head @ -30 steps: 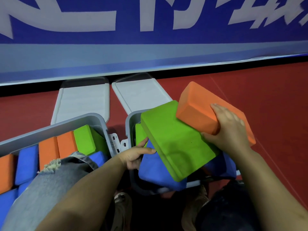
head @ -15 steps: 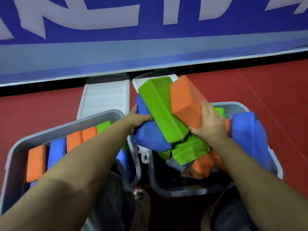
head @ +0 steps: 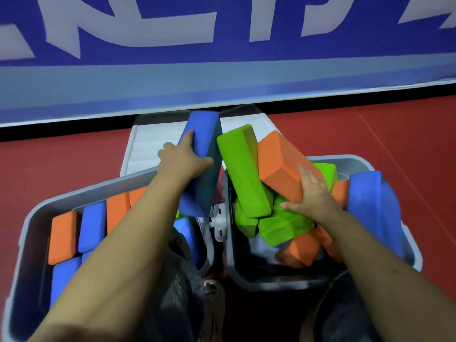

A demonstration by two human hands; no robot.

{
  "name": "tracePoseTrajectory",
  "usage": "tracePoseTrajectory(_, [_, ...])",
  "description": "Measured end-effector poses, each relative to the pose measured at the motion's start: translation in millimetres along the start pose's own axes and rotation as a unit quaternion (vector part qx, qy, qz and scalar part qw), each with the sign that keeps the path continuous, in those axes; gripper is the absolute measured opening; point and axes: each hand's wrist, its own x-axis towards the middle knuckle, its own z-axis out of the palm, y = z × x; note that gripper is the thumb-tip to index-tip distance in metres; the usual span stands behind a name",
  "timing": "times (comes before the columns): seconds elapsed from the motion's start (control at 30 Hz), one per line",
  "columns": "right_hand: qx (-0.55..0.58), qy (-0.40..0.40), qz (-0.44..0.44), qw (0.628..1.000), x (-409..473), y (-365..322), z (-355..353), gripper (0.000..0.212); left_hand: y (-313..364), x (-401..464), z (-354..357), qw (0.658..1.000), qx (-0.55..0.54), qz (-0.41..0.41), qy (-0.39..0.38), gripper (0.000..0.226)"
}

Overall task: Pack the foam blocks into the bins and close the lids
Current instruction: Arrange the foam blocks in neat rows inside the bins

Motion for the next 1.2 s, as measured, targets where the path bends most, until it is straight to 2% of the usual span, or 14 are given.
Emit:
tracePoseTrajectory(0.1, [0.003, 0.013, 0.003, 1.0, 0.5, -6.0, 0.6, 0.12, -6.0, -10.9, -19.4, 0.999, -0.037, 0.004, 0.023, 0.086])
tracePoseTrajectory(0.37, [0.026, -0.001, 0.008, 1.0, -21.2, -6.9, -6.5, 0.114, -30.1, -40.7, -75.6, 0.996, -0.086, 0.01, -0.024, 0.091])
tracePoseTrajectory(0.5, [0.036, -0.012, 0.005, 0.999, -34.2, -5.2, -10.1, 0.112, -25.3, -58.1, -91.9, 0.995, -0.091, 0.031, 0.031, 0.086])
tracePoseTrajectory(0.57, [0.039, -0.05, 0.005, 0.998, -39.2, -3.9, -12.2, 0.109, -19.6, -66.6, -101.5, 0.986, -0.163, 0.036, 0.03, 0.083])
tracePoseTrajectory(0.63, [0.064, -0.087, 0.021, 0.994, -43.3, -3.1, -14.2, 0.104, -14.4, -74.1, -109.7, 0.953, -0.288, 0.053, -0.071, 0.082])
tracePoseTrajectory(0.7, [0.111, -0.092, 0.051, 0.988, -45.9, -4.0, -16.4, 0.097, -8.5, -81.1, -112.7, 0.917, -0.326, 0.084, -0.214, 0.067])
tracePoseTrajectory(0.77, [0.214, -0.067, 0.081, 0.971, -50.0, -6.1, -23.2, 0.085, -1.7, -85.4, -107.1, 0.899, -0.31, 0.074, -0.302, 0.062])
tracePoseTrajectory(0.87, [0.429, -0.04, 0.099, 0.897, -81.5, -16.4, -53.5, 0.05, 7.4, -94.6, -86.4, 0.891, -0.218, 0.02, -0.397, 0.048])
tracePoseTrajectory(0.9, [0.462, -0.038, 0.09, 0.881, -99.2, -21.5, -65.4, 0.042, 7.2, -95.9, -77.4, 0.886, -0.175, 0.002, -0.429, 0.045])
tracePoseTrajectory(0.97, [0.464, -0.051, 0.037, 0.884, -138.2, -34.6, -81.1, 0.035, 2.4, -95.7, -57.8, 0.865, -0.128, -0.047, -0.484, 0.055])
tracePoseTrajectory(1.03, [0.45, -0.097, -0.035, 0.887, -175.0, -48.8, -83.6, 0.03, 2.5, -99.3, -40.1, 0.863, -0.112, -0.076, -0.486, 0.043])
tracePoseTrajectory(1.1, [0.429, -0.155, -0.084, 0.886, -201.2, -64.8, -82.7, 0.046, 12.4, -100.5, -19.9, 0.866, -0.072, -0.108, -0.483, 0.032])
tracePoseTrajectory(1.13, [0.381, -0.161, -0.101, 0.905, -209.7, -71.4, -82.1, 0.059, 20.0, -103.5, -10.9, 0.863, -0.032, -0.126, -0.489, 0.034])
tracePoseTrajectory(1.2, [0.197, -0.122, -0.127, 0.965, -218.3, -82.1, -82.1, 0.091, 28.1, -113.9, 2.5, 0.871, 0.02, -0.148, -0.467, 0.038])
